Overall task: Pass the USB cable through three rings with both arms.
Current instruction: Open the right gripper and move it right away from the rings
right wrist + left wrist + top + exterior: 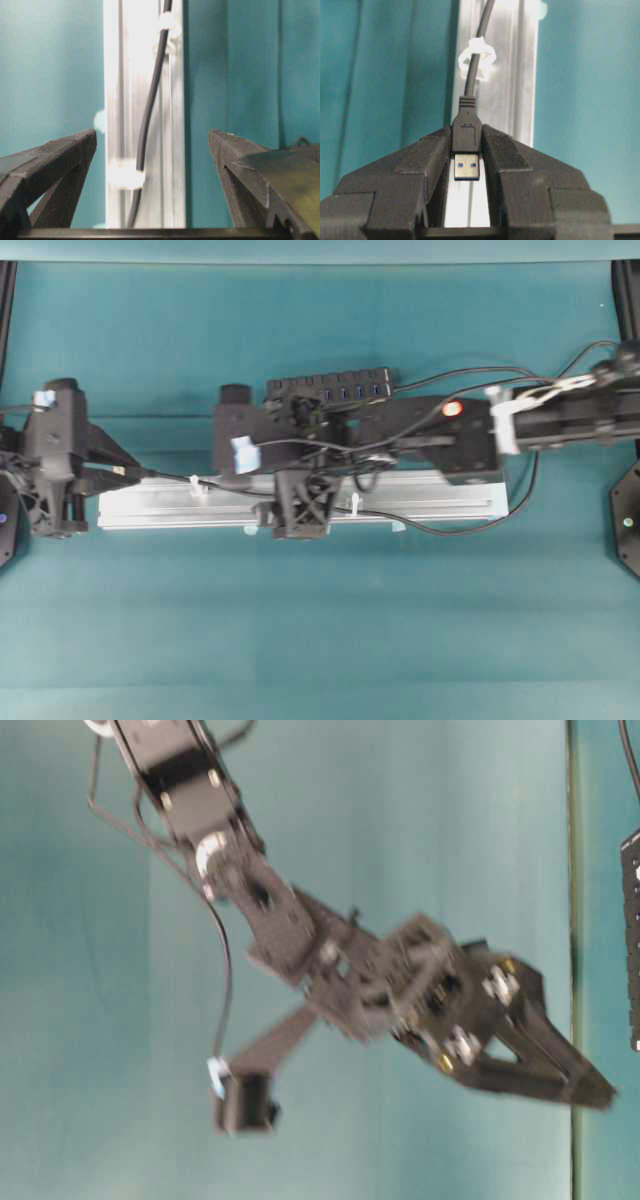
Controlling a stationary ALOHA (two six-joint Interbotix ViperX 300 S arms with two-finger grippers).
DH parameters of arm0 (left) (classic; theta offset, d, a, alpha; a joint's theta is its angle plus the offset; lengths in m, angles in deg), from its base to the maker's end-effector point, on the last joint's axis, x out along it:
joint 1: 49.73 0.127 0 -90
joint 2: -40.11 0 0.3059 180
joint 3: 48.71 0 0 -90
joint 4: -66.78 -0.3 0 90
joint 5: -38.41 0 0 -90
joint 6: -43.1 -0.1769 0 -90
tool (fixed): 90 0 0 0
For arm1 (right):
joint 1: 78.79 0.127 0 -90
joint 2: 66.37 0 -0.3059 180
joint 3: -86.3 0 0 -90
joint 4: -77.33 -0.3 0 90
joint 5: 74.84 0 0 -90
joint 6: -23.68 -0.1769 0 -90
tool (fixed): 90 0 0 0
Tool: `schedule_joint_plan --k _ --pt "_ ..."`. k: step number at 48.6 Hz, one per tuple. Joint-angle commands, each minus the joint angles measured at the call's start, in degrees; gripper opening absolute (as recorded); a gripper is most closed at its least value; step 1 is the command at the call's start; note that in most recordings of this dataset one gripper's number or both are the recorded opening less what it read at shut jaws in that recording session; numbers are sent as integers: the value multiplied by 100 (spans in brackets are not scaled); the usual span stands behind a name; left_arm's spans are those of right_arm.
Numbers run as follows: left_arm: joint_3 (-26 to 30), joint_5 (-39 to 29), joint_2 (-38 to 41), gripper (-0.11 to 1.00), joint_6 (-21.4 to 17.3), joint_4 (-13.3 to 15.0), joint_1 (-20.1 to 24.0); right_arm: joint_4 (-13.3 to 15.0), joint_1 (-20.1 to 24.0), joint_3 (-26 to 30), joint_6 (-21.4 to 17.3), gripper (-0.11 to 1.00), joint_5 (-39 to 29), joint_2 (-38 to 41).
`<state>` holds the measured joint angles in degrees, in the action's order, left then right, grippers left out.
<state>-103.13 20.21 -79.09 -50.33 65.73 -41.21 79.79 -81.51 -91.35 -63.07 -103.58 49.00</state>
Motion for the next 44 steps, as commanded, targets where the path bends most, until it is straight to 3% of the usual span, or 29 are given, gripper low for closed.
schedule_joint_plan --k 1,16,44 --pt "158 -105 -246 22 18 0 18 -9 18 -141 -35 86 149 -378" --pt "149 -229 -475 22 105 0 9 -9 18 -870 -44 86 694 -923" --pt "158 -220 -483 22 105 0 9 -9 97 -2065 -35 86 2856 -1749"
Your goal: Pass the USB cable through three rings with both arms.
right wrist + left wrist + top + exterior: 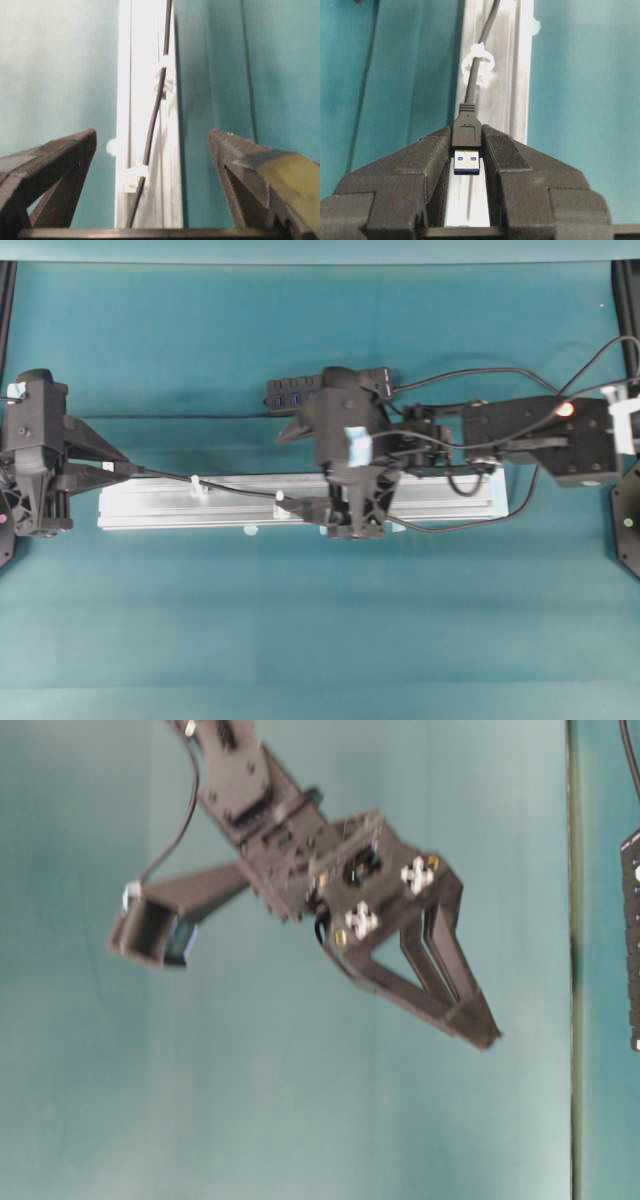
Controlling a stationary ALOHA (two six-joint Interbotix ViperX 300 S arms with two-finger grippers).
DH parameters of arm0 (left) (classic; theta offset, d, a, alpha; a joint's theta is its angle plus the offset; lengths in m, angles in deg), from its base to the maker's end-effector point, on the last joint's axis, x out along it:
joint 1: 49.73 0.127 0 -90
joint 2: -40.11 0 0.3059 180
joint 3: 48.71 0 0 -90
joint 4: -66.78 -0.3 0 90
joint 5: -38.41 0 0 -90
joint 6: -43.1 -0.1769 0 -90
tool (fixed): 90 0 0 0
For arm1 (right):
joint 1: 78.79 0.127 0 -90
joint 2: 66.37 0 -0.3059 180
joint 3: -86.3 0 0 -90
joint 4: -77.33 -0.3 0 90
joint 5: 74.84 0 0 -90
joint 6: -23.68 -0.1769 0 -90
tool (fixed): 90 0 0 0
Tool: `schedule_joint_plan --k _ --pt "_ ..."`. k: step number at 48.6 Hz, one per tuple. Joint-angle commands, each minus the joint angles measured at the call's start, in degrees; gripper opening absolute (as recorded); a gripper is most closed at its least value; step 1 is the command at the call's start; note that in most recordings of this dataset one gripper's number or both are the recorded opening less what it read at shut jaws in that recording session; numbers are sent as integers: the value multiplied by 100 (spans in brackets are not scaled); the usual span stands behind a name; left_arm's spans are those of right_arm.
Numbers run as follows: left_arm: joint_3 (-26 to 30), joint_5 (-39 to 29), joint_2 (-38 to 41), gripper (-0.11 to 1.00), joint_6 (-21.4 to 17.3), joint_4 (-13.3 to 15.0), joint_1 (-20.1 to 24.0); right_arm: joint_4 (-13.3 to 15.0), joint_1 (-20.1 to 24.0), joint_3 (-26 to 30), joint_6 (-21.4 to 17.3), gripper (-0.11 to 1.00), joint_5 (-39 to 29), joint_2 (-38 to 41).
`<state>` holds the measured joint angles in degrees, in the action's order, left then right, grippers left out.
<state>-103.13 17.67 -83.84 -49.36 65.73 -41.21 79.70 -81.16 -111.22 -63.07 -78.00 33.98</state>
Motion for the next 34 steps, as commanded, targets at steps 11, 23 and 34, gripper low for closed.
schedule_joint_plan --k 11,23,34 --pt "149 26 -9 22 9 0 9 -9 211 -624 -26 86 1327 -598" --pt "158 26 -18 22 9 0 18 0 308 -1020 -44 85 1758 -914" --pt "167 18 -18 22 9 0 9 0 308 -1063 -44 85 1758 -1020"
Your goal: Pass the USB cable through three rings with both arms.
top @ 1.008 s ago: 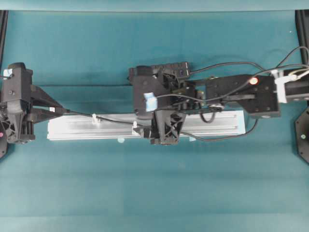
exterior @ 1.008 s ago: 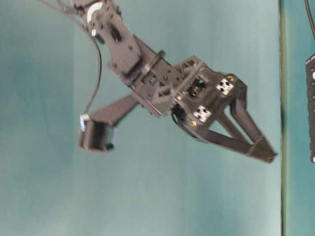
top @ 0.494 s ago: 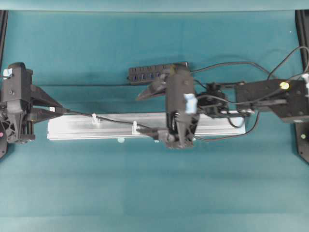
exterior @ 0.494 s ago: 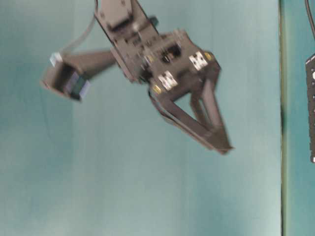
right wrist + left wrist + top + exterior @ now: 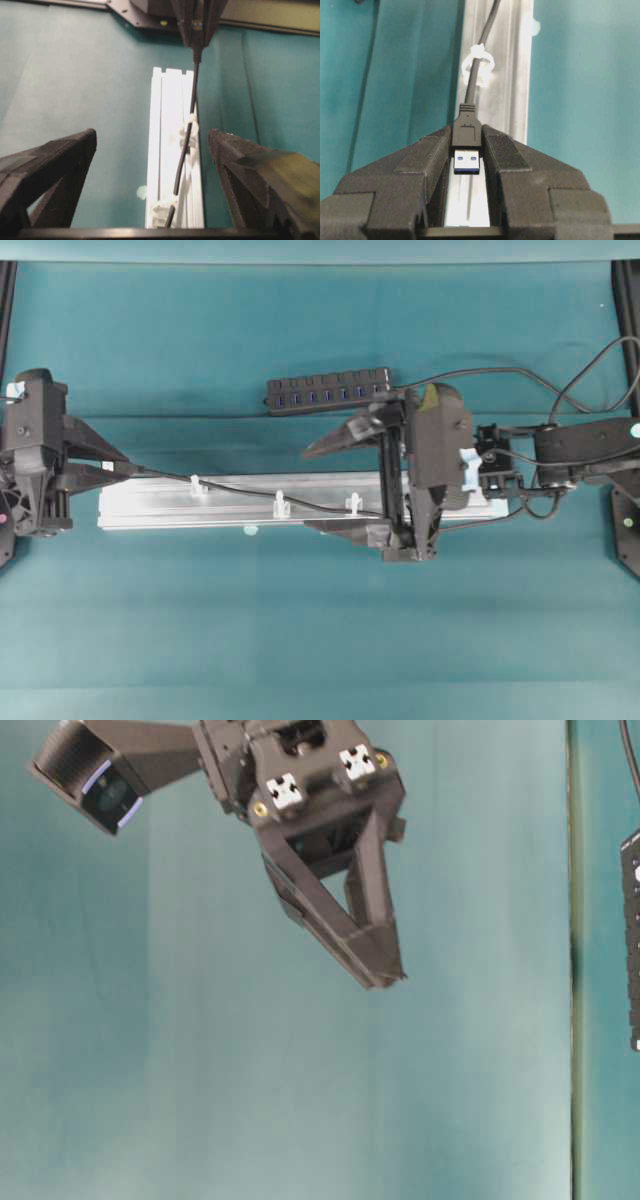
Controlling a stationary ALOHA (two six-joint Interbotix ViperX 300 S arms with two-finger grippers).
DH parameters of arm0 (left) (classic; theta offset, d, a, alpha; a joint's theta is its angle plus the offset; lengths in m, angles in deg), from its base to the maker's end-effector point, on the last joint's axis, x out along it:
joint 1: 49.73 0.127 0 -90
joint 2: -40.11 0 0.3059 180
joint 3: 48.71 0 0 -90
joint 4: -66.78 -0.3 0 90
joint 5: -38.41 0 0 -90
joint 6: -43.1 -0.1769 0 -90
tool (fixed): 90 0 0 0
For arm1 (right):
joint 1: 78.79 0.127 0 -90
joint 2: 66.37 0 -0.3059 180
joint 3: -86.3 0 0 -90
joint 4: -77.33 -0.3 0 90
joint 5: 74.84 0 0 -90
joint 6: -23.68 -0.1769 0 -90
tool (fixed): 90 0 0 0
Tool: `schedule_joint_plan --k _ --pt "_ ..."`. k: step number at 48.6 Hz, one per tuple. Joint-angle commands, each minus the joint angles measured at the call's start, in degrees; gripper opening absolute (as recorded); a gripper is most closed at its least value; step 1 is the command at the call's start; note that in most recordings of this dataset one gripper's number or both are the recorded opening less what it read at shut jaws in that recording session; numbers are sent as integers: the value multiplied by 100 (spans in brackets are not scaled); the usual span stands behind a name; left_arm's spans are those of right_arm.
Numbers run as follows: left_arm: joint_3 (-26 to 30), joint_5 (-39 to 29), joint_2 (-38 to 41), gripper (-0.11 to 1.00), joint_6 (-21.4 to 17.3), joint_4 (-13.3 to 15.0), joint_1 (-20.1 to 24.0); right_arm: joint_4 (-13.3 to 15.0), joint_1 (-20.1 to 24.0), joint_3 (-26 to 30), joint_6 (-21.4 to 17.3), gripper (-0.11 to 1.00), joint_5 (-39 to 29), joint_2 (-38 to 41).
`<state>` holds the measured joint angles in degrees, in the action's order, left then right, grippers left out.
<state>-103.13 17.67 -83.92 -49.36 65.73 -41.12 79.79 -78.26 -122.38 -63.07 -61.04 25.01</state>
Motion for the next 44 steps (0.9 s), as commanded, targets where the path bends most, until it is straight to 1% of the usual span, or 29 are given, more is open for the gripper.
schedule_joint_plan --k 1,20,31,44 --pt "167 26 -9 22 18 0 0 -9 18 44 -44 85 62 -123" --pt "167 18 -9 22 18 0 9 -18 35 97 -53 85 88 -141" --pt "167 18 0 22 18 0 9 -9 53 97 -167 85 105 -167" --pt "167 18 18 22 18 0 0 -18 105 97 -220 85 352 -229"
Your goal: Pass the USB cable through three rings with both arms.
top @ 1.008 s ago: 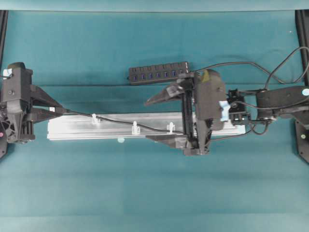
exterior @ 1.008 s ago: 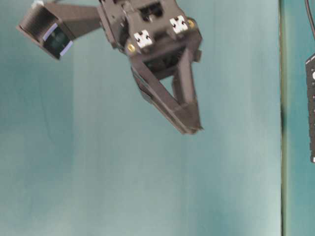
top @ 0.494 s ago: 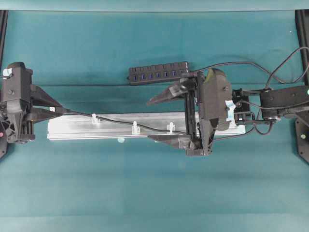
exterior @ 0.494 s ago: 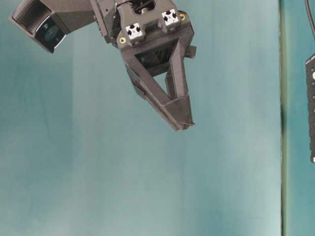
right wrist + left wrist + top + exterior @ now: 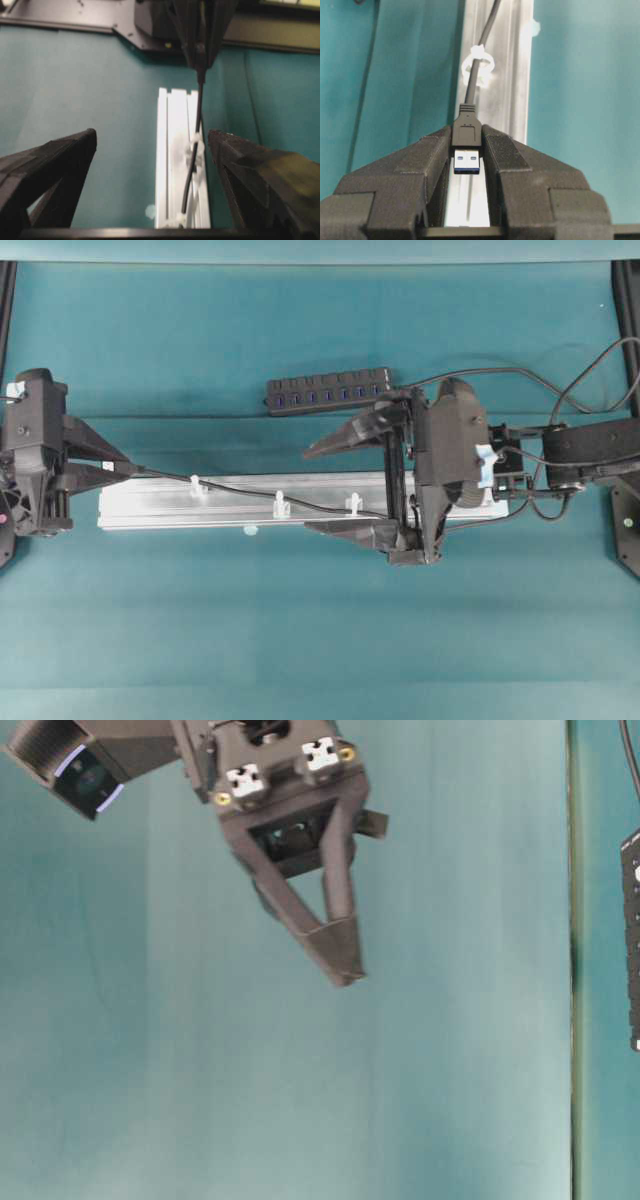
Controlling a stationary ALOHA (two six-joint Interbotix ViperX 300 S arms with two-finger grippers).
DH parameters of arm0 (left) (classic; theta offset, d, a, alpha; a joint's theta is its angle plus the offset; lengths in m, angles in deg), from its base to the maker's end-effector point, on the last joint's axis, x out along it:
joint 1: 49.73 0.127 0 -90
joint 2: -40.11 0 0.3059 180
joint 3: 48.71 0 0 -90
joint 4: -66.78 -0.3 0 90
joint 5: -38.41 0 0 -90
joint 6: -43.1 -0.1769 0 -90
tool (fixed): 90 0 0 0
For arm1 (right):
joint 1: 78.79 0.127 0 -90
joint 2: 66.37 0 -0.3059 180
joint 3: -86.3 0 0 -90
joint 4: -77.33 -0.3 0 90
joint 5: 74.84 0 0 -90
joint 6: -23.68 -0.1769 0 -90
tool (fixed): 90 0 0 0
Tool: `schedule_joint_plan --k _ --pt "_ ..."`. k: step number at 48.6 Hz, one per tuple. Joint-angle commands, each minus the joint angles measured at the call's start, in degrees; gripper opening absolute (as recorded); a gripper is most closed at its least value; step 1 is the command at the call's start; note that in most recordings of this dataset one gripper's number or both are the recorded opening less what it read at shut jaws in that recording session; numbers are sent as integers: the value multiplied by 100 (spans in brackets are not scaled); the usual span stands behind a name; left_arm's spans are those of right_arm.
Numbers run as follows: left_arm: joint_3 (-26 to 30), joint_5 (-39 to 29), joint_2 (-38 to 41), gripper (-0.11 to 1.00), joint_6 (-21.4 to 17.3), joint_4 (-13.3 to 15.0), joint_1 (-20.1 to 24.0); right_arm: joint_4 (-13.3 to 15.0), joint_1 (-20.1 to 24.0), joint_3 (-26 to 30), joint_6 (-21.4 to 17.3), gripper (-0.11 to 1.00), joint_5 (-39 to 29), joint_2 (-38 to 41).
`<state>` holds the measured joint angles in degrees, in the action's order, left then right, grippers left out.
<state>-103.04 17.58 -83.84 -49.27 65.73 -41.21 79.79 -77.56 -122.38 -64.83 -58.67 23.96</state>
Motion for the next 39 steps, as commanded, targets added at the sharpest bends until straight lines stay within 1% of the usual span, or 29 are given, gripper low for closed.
schedule_joint_plan --k 1,21,39 --pt "167 26 9 22 9 0 9 -9 35 97 -44 85 132 -132" --pt "167 26 9 22 9 0 9 -9 53 18 -44 85 193 -343" --pt "167 26 9 22 0 0 9 -18 53 9 -44 85 167 -360"
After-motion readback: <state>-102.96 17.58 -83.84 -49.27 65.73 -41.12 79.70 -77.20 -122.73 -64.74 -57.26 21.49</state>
